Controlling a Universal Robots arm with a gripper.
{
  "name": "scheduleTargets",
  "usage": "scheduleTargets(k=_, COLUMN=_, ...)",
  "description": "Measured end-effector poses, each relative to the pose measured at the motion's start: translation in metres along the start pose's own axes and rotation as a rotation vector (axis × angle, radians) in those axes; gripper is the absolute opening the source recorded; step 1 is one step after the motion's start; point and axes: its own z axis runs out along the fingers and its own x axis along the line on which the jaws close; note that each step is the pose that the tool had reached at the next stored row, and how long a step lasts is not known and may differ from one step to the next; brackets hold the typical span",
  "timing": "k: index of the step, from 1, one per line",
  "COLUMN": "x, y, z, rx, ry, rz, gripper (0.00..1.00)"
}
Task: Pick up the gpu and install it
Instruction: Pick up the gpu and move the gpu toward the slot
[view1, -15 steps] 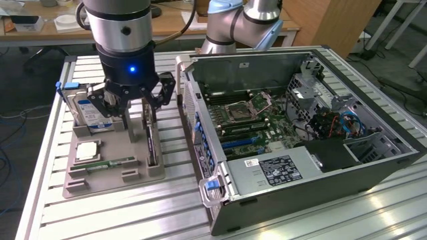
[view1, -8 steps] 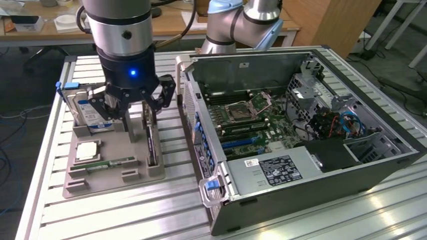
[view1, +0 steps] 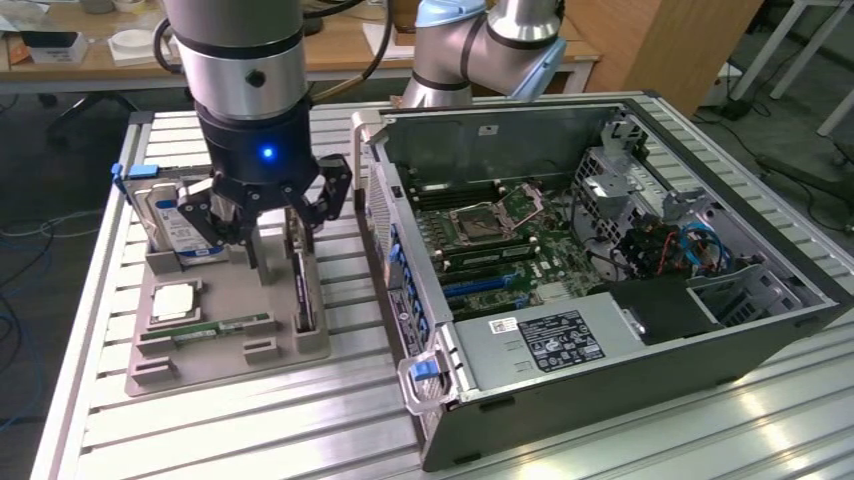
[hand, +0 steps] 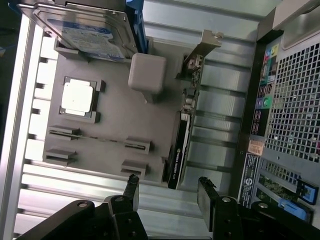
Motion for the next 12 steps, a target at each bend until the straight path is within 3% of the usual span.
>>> scheduleTargets(k=12, x=0.0007, y=-0.0045, z=0.0055, rx=0.0001, ry=0.0007, rz=-0.012, gripper=0.59)
